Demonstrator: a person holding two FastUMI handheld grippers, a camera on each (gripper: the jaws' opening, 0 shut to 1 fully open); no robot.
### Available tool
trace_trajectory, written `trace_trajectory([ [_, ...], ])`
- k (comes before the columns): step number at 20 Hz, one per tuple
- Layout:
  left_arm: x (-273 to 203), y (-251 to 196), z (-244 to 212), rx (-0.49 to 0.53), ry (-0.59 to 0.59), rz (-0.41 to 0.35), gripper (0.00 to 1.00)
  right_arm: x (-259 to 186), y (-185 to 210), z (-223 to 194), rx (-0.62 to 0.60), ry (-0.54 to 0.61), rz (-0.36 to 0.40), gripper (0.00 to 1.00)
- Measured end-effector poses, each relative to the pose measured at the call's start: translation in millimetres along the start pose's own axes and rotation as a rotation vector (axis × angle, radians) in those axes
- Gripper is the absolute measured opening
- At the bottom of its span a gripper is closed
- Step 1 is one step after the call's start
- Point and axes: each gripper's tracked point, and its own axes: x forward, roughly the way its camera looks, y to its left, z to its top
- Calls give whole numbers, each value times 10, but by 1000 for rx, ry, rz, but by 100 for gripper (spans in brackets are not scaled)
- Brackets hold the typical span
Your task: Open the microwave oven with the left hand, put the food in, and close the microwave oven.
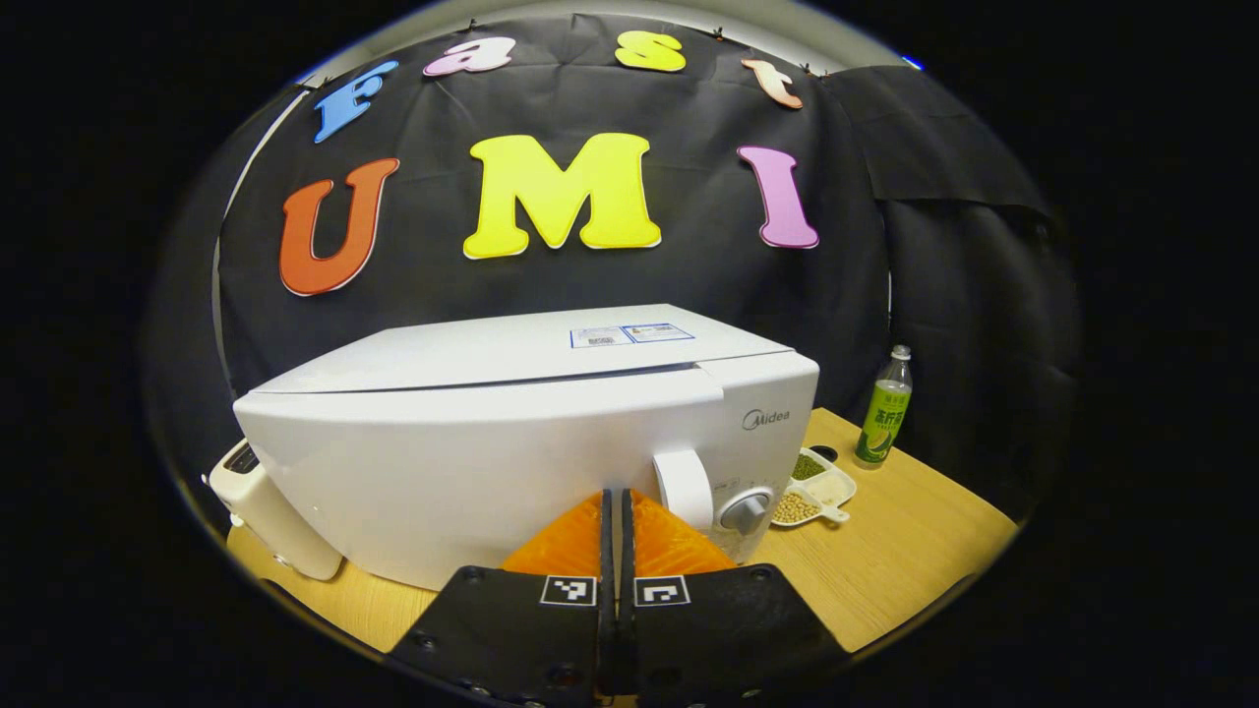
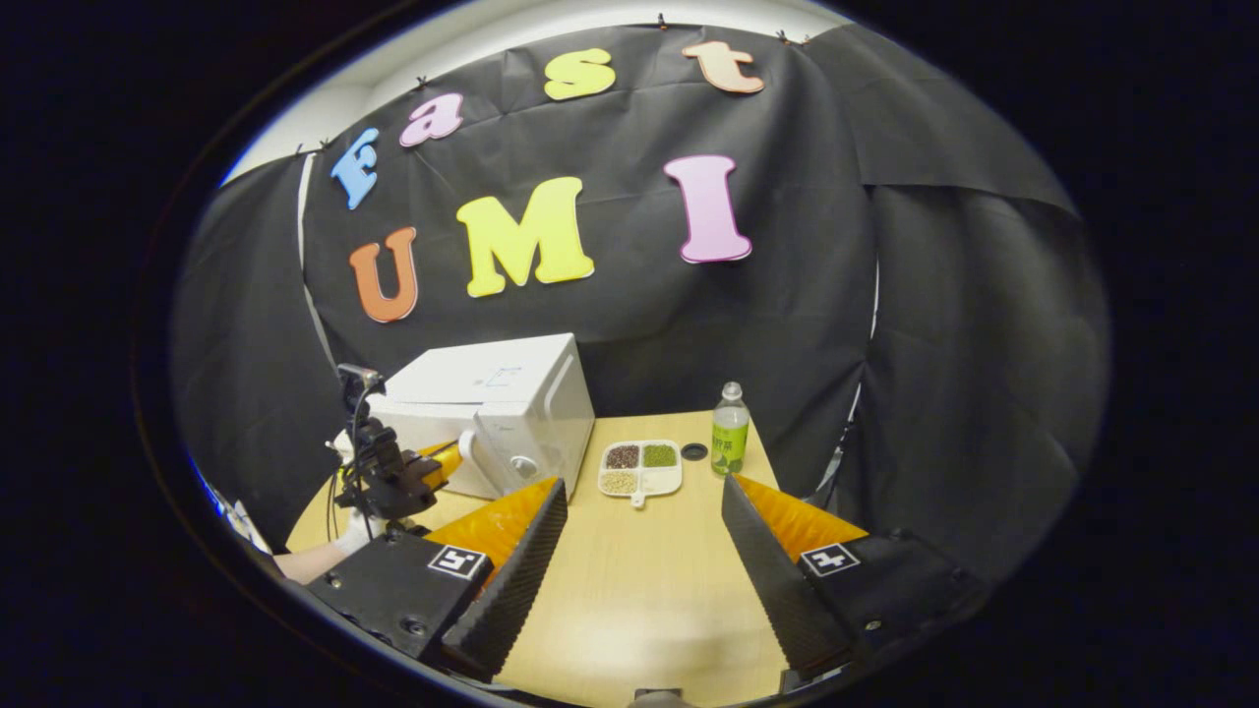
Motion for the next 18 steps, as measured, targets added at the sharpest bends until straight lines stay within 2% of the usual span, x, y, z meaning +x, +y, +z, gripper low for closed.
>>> trace_trajectory([
  [4,98,-32,-18,-49,10,3,0,-12,6,38,-2,-9,-7,92],
  [5,98,-25,-32,-42,14,7,0,-4,9,45,0,-10,-8,100],
  [6,95,-28,-19,-33,12,11,0,2,38,43,1,-7,-4,92],
  [7,68,-43,-18,-31,15,8,0,7,61,37,3,-5,1,92],
  [8,42,-54,-14,-39,16,-3,0,15,87,54,8,-8,5,100],
  [9,6,-69,7,-42,13,-13,0,17,116,70,13,-12,8,92],
  [11,-99,-38,36,-24,5,-12,0,27,185,86,13,-18,16,92],
  [12,-159,-31,43,-9,6,-8,0,23,228,97,12,-21,20,100],
  [14,-319,-32,65,17,6,-14,0,16,301,109,0,-28,22,100],
  [15,-403,-31,83,23,1,-21,0,15,326,127,-14,-38,19,92],
  [16,-551,-56,103,20,2,-34,1,3,380,159,-25,-50,21,91],
  [18,-779,-82,170,20,-11,-60,59,-10,518,188,-38,-71,32,92],
])
